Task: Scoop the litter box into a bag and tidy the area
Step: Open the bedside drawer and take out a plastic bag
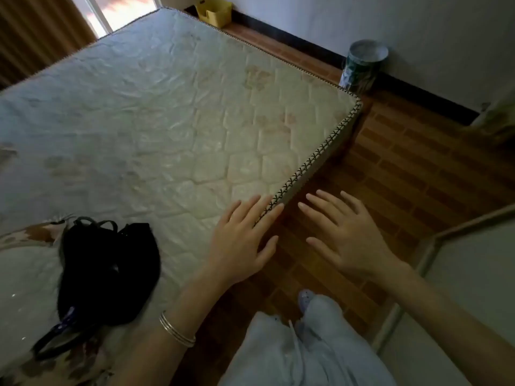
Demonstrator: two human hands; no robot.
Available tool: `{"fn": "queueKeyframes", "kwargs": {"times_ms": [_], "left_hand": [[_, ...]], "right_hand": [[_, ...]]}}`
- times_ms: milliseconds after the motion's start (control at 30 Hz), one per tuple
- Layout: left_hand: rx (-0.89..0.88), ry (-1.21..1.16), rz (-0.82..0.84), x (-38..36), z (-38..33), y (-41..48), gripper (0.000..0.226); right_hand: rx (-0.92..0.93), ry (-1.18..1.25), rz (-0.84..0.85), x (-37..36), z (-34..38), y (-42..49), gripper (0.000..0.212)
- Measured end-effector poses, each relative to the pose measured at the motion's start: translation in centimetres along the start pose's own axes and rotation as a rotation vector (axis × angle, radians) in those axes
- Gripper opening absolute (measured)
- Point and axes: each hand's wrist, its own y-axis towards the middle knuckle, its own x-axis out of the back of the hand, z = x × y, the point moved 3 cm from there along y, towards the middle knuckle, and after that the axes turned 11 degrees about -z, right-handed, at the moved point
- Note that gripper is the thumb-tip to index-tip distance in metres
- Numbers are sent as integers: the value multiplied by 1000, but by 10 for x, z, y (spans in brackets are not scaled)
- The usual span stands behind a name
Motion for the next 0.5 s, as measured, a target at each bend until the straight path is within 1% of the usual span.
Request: {"fn": "queueKeyframes", "kwargs": {"times_ms": [33,133,333,500], "left_hand": [[-27,-15,44,-3,-2,5,53],[-84,-10,101,-16,-4,22,54],[-145,-30,124,-44,-21,84,55],[-162,-23,151,-70,-42,161,55]], "right_hand": [[0,-8,24,-1,-4,0,57],[-32,-22,32,-3,-26,-2,57],[-112,-31,24,-4,-86,4,56],[-158,-15,11,3,-164,20,57]]}}
